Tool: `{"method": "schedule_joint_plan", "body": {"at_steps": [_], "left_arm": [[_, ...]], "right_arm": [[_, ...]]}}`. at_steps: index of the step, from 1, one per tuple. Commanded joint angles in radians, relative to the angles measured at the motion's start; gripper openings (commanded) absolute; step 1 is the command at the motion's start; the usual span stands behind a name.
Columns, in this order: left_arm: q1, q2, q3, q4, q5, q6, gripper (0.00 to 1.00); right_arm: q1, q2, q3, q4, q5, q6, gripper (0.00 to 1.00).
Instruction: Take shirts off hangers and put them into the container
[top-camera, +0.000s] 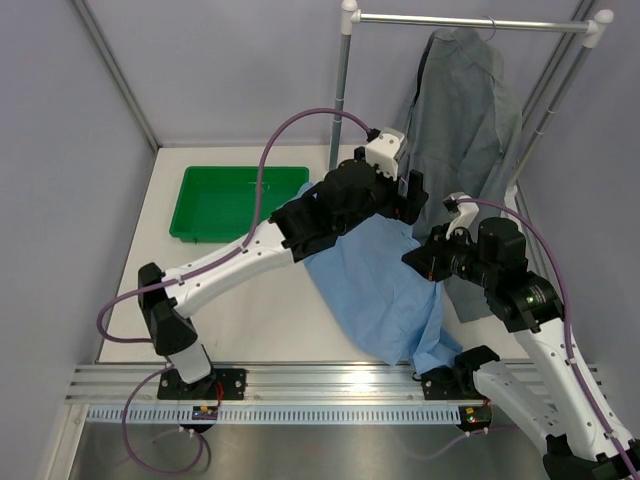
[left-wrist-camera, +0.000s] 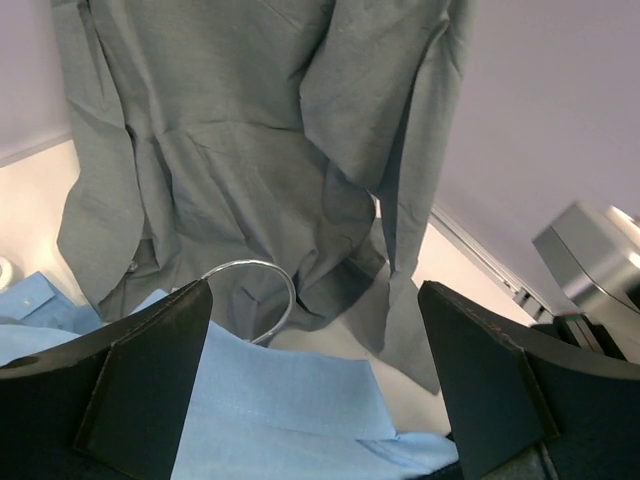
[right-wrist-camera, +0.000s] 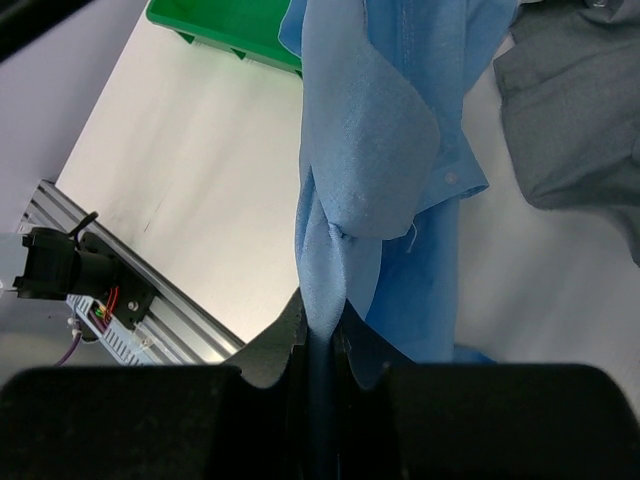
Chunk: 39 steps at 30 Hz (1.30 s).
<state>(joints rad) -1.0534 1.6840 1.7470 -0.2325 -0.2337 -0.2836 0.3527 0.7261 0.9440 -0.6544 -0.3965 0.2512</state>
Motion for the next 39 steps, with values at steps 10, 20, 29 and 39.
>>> {"method": "schedule_joint_plan", "body": {"at_steps": [10,20,29,39], "left_arm": [[-0.003,0.091,0.129,-0.031,-0.127,-0.017,0.79],[-0.007,0.088,0.126,-0.079,-0.121,-0.094,0.74],[-0.007,0.083,0.106,0.007,-0.093,-0.071,0.71],[-0.007,0.120,0.118,0.062,-0.102,-0.037,0.55]], "right_arm": [[0.022,-0.025,0.006,0.075,0.018,-0.006,0.00],[0.025,-0.034,0.004,0.070,0.034,-0.010,0.00],[0.028,-0.028,-0.001,0.075,0.027,-0.012,0.00],[0.031,-0.036,-0.001,0.073,0.025,-0.013,0.00]]}}
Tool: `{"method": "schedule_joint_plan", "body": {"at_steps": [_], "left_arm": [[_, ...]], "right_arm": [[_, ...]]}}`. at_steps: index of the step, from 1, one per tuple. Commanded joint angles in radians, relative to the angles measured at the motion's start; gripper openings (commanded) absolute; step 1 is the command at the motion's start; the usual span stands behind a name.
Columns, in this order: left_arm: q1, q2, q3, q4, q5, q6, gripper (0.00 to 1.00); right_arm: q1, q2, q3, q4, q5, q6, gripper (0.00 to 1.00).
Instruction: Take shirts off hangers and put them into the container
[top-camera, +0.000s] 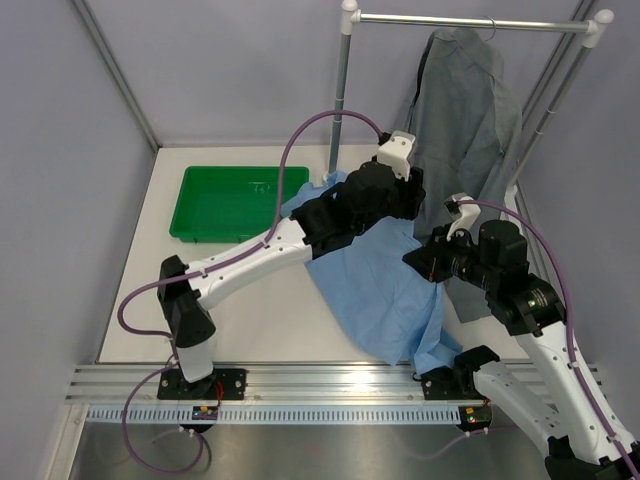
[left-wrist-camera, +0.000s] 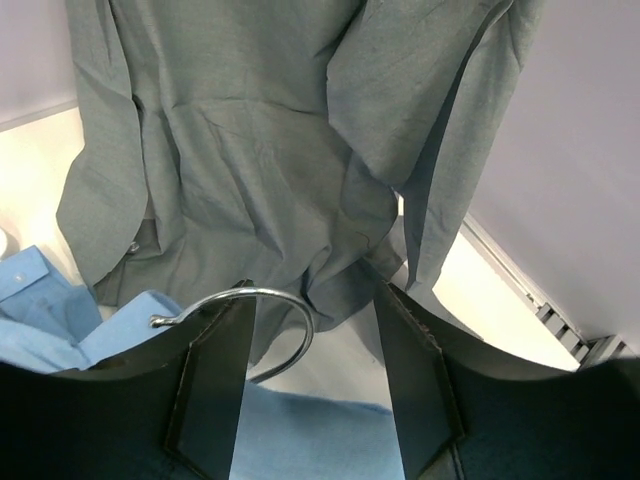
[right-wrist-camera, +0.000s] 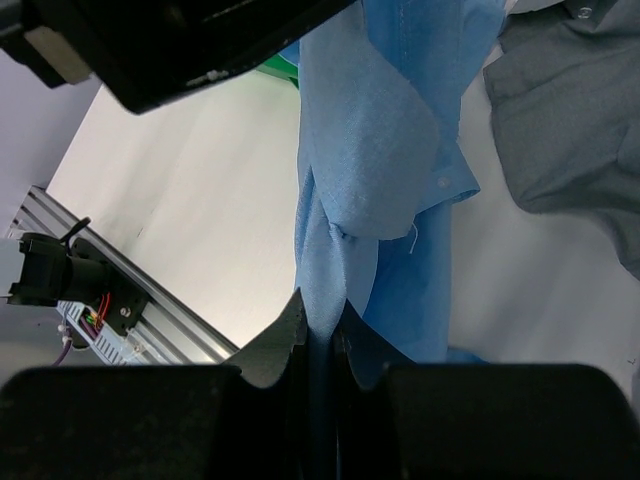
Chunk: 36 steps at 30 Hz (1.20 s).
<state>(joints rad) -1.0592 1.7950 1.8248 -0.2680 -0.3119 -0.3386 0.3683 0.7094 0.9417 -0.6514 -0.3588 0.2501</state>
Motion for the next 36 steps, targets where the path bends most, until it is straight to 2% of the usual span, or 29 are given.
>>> {"method": "schedule_joint_plan", "body": {"at_steps": [1,3,4,6,7,10,13,14,17,18,21,25,28,36], "left_arm": [[-0.001,0.009,0.036,0.104,-0.024,0.019,0.53],[-0.001,0.007,0.024,0.125,-0.033,0.026,0.46],[-0.001,0.007,0.021,0.131,-0.036,0.027,0.38],[-0.001,0.001,0.013,0.145,-0.041,0.036,0.28],[-0.001,-0.008,0.008,0.156,-0.039,0.044,0.17],[-0.001,-0.031,-0.034,0.200,-0.029,0.067,0.00],[0.001,-0.075,-0.103,0.263,0.003,0.107,0.00],[0.001,-0.088,-0.125,0.291,0.019,0.130,0.00],[0.001,-0.147,-0.212,0.372,0.079,0.165,0.00],[0.002,-0.163,-0.231,0.384,0.100,0.182,0.00],[0.002,-0.226,-0.297,0.420,0.151,0.208,0.00],[0.013,-0.304,-0.366,0.431,0.235,0.236,0.00],[0.033,-0.364,-0.415,0.412,0.301,0.259,0.00],[0.067,-0.509,-0.498,0.348,0.412,0.309,0.00]], "right_arm": [[0.017,-0.019,0.002,0.073,-0.012,-0.012,0.00],[0.017,-0.021,0.003,0.073,-0.011,-0.017,0.00],[0.018,-0.021,0.003,0.073,-0.011,-0.017,0.00],[0.018,-0.025,0.003,0.072,-0.011,-0.015,0.00],[0.020,-0.028,0.002,0.072,-0.011,-0.017,0.00],[0.018,-0.031,0.000,0.070,-0.009,-0.017,0.02],[0.018,-0.039,0.003,0.068,-0.015,-0.018,0.14],[0.020,-0.047,0.005,0.070,-0.020,-0.018,0.26],[0.020,-0.053,0.019,0.059,-0.032,-0.021,0.44],[0.020,-0.053,0.026,0.056,-0.037,-0.023,0.55],[0.020,-0.057,0.045,0.045,-0.052,-0.025,0.74],[0.020,-0.057,0.080,0.029,-0.054,-0.032,0.84],[0.020,-0.051,0.103,0.027,-0.083,-0.043,0.86],[0.020,0.013,0.085,0.168,-0.229,-0.048,0.85]]}}
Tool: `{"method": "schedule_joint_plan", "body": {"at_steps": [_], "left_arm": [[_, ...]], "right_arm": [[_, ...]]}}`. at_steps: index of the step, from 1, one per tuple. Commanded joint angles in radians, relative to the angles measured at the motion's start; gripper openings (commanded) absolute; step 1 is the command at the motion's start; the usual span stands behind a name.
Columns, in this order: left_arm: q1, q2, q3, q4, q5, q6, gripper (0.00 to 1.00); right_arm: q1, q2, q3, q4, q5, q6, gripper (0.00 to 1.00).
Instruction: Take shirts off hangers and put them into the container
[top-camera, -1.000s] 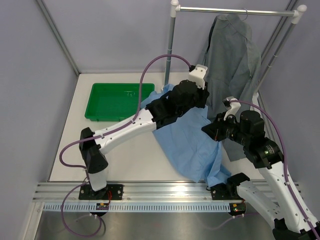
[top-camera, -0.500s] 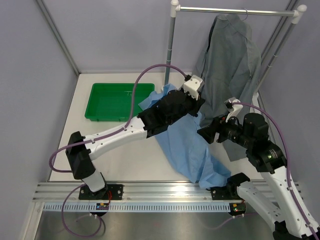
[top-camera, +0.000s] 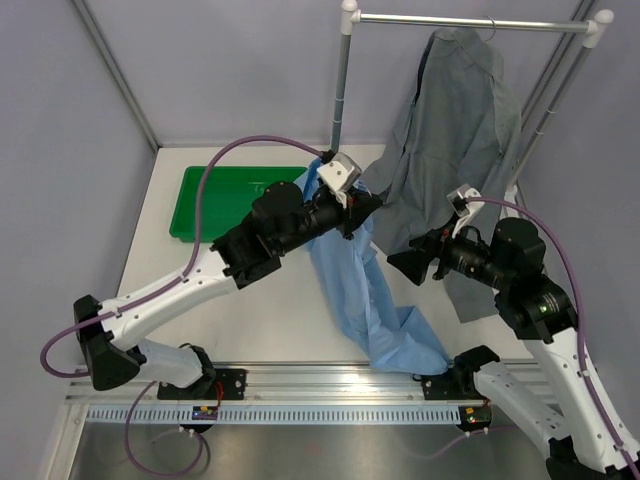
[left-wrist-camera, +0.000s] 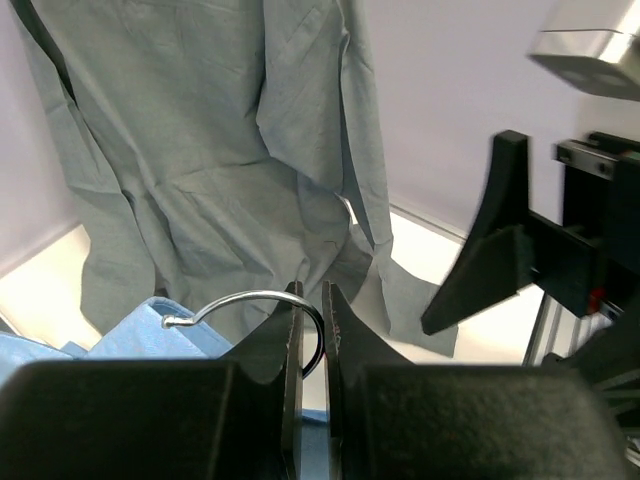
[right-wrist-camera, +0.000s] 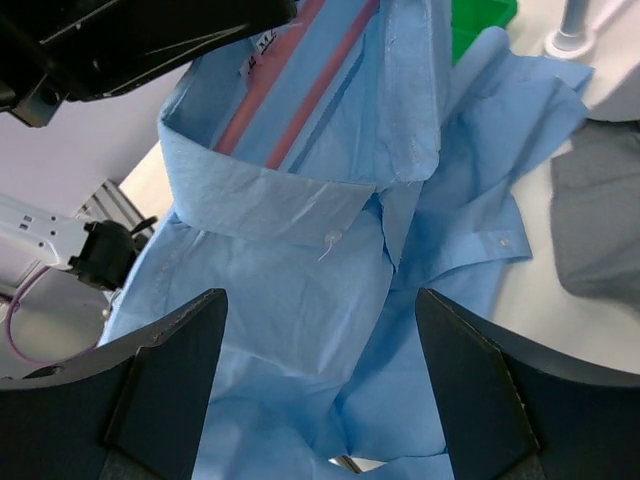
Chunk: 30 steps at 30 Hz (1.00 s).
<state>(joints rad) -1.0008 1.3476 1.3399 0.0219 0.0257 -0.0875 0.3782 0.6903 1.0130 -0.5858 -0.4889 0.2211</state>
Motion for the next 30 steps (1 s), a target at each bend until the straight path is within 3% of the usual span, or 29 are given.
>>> {"method": "schedule_joint_plan", "body": {"at_steps": [1,10,13,30], "left_arm": [[0.013,-0.073,-0.025,0.053,0.082,0.060,0.00],[0.019,-0.122,-0.048,0.069,0.135,0.045,0.00],[0.019,-0.126,-0.042,0.072,0.151,0.029,0.00],[0.021,-0.123,-0.028,0.092,0.126,0.015,0.00]], "right_arm": [[0.010,0.044,0.010,0.122,-0.135,-0.026,0.84],[0.010,0.184,-0.010,0.331,-0.321,-0.100,0.88],[0.010,0.228,-0.005,0.374,-0.403,-0.121,0.99],[0.060,0.356,0.009,0.425,-0.580,-0.163,0.97]]}}
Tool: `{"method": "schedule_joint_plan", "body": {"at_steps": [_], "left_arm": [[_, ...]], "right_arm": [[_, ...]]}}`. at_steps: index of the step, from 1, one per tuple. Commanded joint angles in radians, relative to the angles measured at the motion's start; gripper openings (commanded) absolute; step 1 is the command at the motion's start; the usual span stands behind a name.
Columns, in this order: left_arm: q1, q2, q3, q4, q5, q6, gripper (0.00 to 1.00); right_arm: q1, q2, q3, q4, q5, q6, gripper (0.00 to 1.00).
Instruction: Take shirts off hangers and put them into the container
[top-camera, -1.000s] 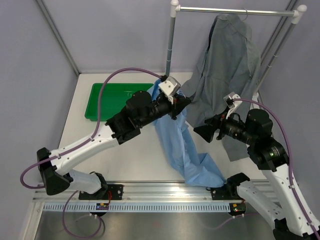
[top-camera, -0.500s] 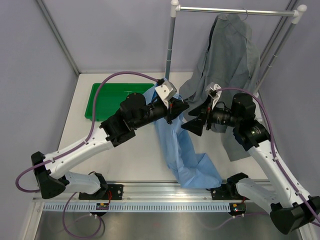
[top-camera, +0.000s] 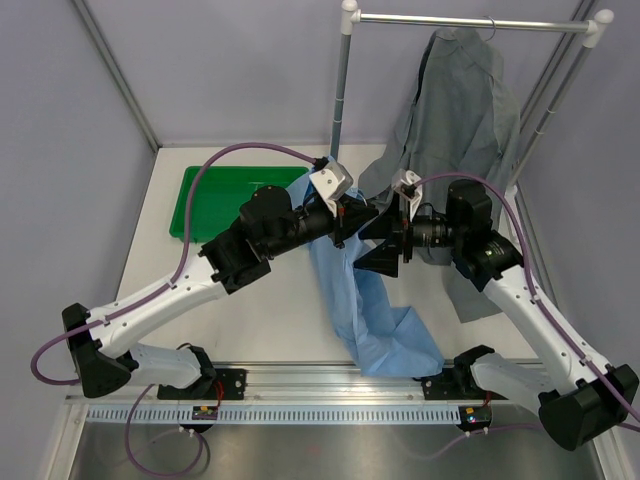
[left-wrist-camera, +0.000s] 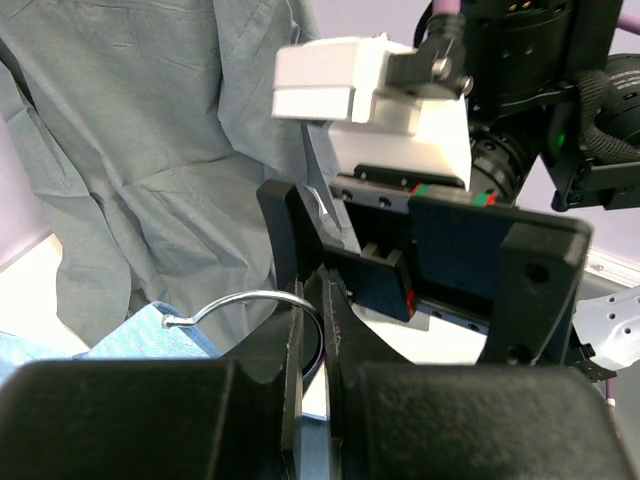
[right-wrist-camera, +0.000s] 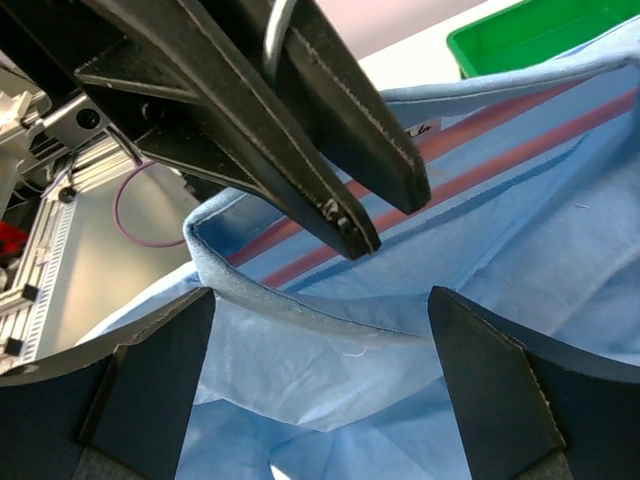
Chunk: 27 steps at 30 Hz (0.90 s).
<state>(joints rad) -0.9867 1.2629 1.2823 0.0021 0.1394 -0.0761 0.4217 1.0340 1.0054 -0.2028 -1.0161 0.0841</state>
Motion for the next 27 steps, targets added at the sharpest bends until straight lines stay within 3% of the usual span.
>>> {"method": "schedule_joint_plan", "body": {"at_steps": [1,2,6,7,11,17,27], "left_arm": [[0.006,-0.039,0.031,0.111,0.011,0.004,0.00],[0.008,-0.039,0.028,0.111,0.008,0.004,0.00],[0.014,-0.042,0.019,0.110,-0.009,0.010,0.00],[0.017,-0.043,0.015,0.107,-0.018,0.013,0.00],[0.029,-0.040,0.002,0.108,-0.076,0.035,0.00],[0.039,-0.013,0.000,0.098,-0.204,0.065,0.00],[0.039,0.050,0.023,0.088,-0.374,0.070,0.00]], "right_arm": [[0.017,0.017,0.018,0.036,-0.056,-0.027,0.95],[0.017,0.018,0.016,0.034,-0.059,-0.033,0.93],[0.019,0.009,0.024,-0.004,-0.044,-0.052,0.68],[0.019,0.000,0.025,-0.021,-0.023,-0.055,0.55],[0.019,-0.029,0.036,-0.067,0.045,-0.066,0.26],[0.019,-0.081,0.079,-0.165,0.099,-0.078,0.11],[0.019,-0.153,0.168,-0.305,0.152,-0.076,0.00]]}}
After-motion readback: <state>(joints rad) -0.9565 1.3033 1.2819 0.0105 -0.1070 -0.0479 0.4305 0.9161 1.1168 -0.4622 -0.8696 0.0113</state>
